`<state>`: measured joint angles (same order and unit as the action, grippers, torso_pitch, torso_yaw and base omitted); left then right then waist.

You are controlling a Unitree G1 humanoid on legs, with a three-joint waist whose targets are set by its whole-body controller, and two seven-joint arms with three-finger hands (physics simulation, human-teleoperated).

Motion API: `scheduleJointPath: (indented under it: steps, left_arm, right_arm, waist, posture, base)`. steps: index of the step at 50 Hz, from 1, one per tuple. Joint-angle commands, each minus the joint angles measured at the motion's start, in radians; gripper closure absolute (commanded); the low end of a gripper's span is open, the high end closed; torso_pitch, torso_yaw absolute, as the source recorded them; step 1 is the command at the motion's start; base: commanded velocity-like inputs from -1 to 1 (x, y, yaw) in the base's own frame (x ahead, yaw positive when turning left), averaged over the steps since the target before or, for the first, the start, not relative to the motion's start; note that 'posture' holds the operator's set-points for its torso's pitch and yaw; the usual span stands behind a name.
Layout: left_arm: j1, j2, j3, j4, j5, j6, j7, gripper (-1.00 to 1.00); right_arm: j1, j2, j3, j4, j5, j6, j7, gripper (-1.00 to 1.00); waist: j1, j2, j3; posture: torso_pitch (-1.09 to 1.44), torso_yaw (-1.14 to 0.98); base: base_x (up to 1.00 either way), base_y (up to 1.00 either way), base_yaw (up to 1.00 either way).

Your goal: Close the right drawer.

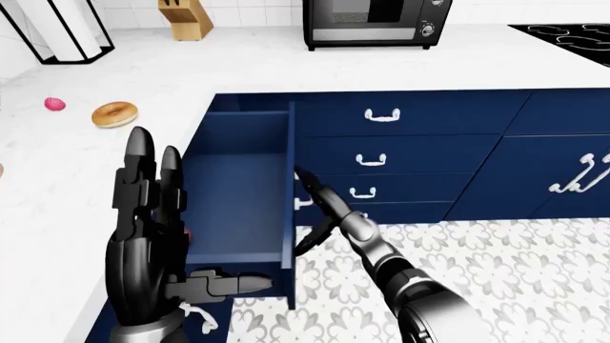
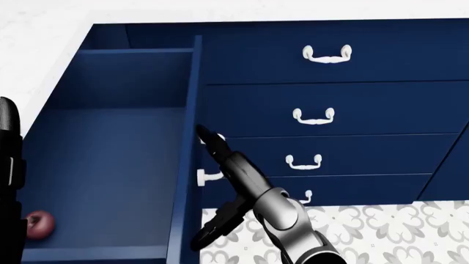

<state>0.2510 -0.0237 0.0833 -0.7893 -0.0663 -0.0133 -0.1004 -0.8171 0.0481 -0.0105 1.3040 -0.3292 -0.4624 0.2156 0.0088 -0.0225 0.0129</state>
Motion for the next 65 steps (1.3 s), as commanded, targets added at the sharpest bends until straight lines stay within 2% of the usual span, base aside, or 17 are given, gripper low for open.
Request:
scheduleJointPath:
  steps: [1, 22, 65]
  left_arm:
    - [-0.01, 0.002, 0.001, -0.038, -0.003, -0.02, 0.001, -1.0]
    - [-0.014, 0.002, 0.001, -0.044, -0.003, -0.007, 0.002, -1.0]
    - [-0.017, 0.002, 0.006, -0.043, -0.01, -0.004, -0.001, -1.0]
  right_arm:
    - [-0.027, 0.026, 0.02, -0.024, -0.017, -0.03, 0.038, -1.0]
    - [-0.049, 0.074, 0.053, -0.036, -0.08, 0.01, 0.127, -1.0]
    - [-0.052, 0.157, 0.079, 0.0, -0.198, 0.033, 0.187, -1.0]
  waist:
    - [0.007, 0.004, -0.017]
    - [0.002, 0.009, -0.018]
    - [0.004, 0.017, -0.011]
  posture:
    - [0.0, 0.0]
    - [0.0, 0.0]
    - [0.0, 0.0]
  base:
    - [0.0, 0.0, 0.0]
    - [0.0, 0.0, 0.0]
    - [0.0, 0.0, 0.0]
